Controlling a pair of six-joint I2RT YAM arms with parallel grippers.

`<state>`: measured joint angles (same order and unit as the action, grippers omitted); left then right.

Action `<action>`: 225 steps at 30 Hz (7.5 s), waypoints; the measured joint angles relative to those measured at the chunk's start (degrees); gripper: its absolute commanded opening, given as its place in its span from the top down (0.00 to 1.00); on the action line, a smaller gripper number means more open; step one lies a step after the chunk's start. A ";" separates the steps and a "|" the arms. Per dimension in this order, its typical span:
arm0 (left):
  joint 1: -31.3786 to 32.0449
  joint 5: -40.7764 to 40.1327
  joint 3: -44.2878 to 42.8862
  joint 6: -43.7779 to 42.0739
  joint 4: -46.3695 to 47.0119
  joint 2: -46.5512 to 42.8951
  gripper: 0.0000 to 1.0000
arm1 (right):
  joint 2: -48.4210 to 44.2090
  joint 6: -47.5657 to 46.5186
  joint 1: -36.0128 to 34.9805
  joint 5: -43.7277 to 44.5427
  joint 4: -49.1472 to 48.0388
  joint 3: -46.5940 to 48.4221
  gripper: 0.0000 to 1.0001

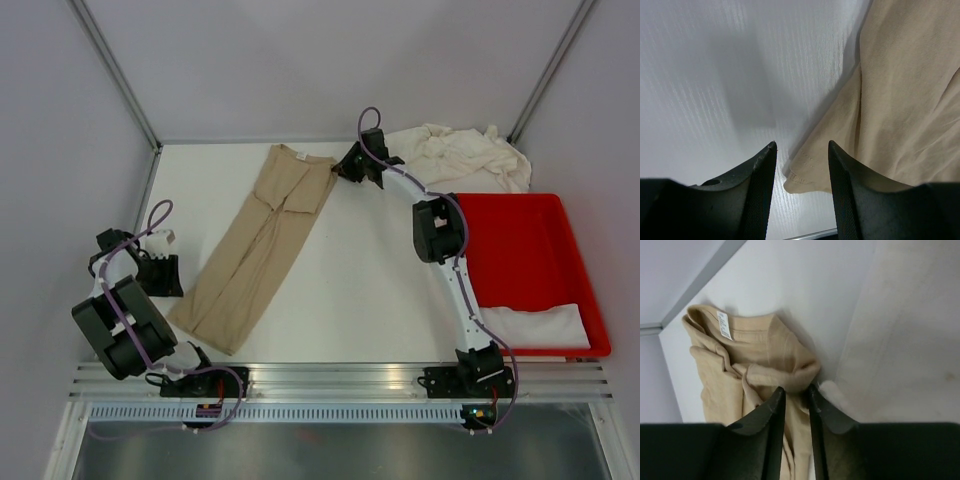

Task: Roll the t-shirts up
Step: Fold the tshirt

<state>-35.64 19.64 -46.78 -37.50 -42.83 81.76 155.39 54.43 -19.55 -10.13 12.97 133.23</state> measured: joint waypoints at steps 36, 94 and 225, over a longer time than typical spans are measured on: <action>0.13 2.67 1.46 2.19 -4.87 -17.90 0.47 | -46.95 -47.80 -56.41 -4.20 -24.46 -68.02 0.44; 24.09 7.67 -1.05 4.79 -8.46 -17.29 0.47 | -66.73 -56.43 -50.99 3.13 -20.28 -96.67 0.89; 45.72 10.49 3.58 0.26 -14.67 -32.11 0.38 | -60.63 -29.29 -47.32 4.42 -27.50 -85.94 0.57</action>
<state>10.09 30.13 -43.20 -37.23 -57.49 49.65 94.76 25.15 -66.87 -5.72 -14.52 47.29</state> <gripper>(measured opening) 0.589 0.425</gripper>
